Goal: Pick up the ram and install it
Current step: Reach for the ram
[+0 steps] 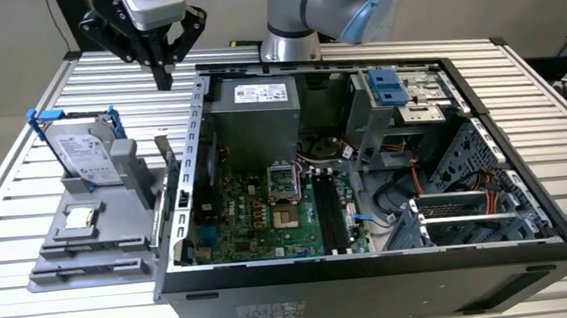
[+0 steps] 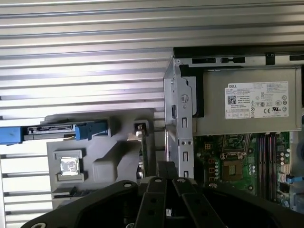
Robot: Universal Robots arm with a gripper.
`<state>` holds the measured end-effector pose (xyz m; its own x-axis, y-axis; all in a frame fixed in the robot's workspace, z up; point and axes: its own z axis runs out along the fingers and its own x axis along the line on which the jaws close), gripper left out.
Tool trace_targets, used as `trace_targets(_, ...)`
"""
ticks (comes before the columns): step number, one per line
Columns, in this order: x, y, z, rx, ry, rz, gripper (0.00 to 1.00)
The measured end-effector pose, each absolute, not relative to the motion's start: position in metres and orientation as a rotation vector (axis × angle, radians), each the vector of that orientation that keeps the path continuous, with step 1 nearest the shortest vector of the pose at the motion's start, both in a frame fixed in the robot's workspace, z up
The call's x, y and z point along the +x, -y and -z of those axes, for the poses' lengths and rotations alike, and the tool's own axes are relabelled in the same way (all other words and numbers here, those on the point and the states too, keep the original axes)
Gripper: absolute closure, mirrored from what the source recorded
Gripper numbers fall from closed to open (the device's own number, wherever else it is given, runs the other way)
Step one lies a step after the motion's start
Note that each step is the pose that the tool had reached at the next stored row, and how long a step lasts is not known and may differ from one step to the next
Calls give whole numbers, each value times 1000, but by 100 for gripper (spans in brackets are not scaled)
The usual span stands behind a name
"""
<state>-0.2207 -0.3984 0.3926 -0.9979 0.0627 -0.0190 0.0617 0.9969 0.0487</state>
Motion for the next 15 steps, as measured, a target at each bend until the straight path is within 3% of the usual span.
trace_targets(15, -239, 398, -392, -6, -3122, -76, 100)
